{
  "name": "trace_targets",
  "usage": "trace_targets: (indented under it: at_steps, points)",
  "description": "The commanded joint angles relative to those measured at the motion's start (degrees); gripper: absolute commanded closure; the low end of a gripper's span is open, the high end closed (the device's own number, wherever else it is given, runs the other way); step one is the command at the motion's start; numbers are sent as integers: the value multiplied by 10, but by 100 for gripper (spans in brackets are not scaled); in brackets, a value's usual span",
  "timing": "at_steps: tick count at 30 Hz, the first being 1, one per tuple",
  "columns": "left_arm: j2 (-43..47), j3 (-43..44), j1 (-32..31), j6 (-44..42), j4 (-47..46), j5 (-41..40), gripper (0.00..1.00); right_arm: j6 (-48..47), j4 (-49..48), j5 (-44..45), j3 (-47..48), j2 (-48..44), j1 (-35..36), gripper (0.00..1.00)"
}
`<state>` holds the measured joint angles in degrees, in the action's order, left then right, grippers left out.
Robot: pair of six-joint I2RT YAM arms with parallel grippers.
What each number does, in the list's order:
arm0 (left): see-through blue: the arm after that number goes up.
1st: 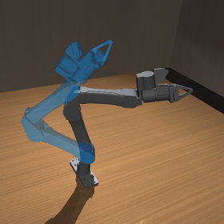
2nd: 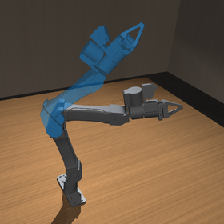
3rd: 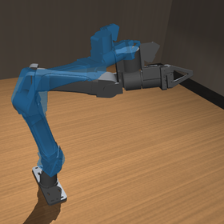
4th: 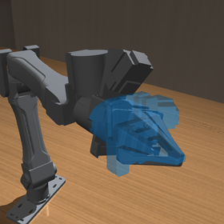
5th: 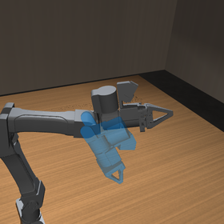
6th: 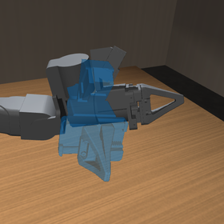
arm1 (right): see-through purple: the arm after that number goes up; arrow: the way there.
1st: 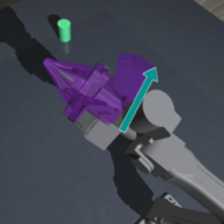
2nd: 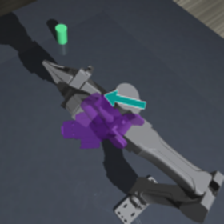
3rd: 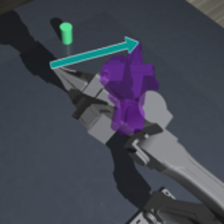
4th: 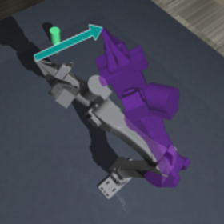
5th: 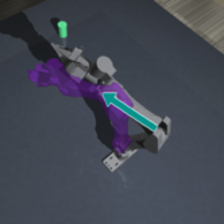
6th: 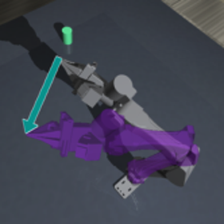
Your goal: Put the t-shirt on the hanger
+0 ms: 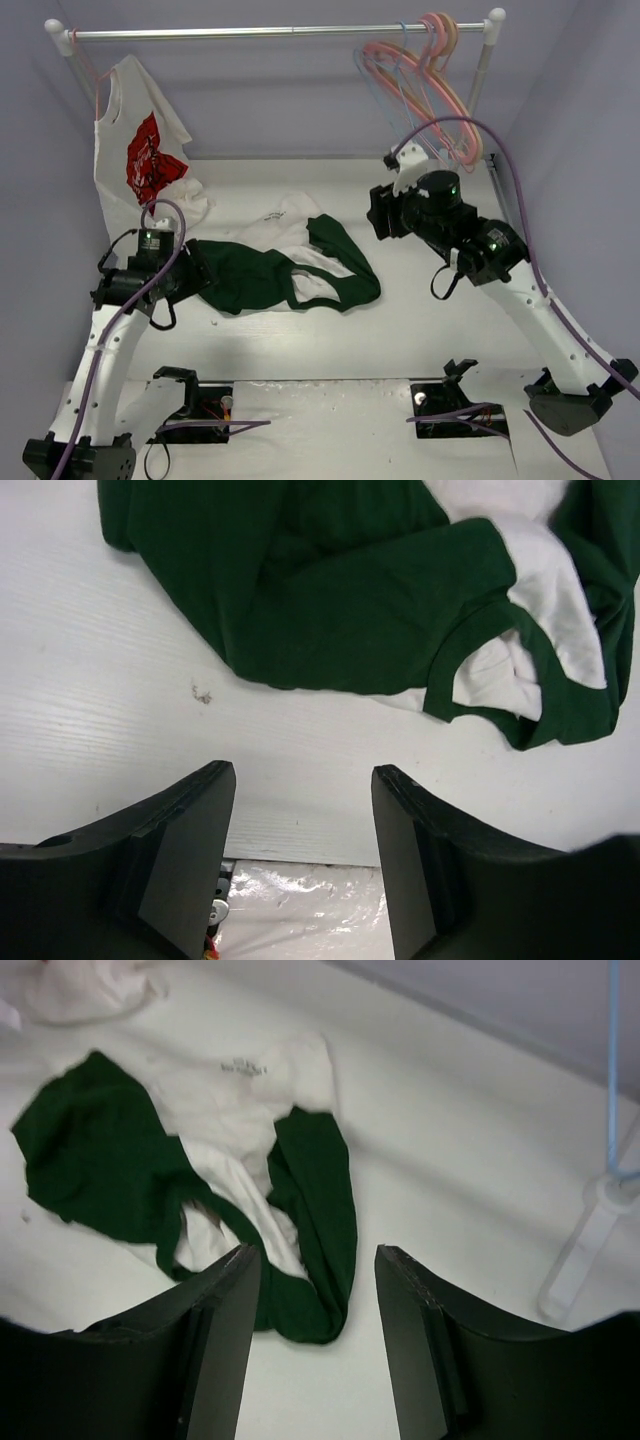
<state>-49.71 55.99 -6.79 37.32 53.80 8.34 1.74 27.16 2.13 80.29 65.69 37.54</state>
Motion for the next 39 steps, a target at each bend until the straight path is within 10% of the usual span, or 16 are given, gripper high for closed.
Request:
trace_targets:
  at_steps: [1,13,39]
  points:
    - [-45,78,0,-21,68,-29,43,3,32,-9,123,65,-3,50]
    - [-104,183,-6,-88,140,-26,23,-32,77,-5,495,251,-41,46]
    - [-86,174,-39,-149,91,-24,22,-48,-6,-131,422,351,-253,50]
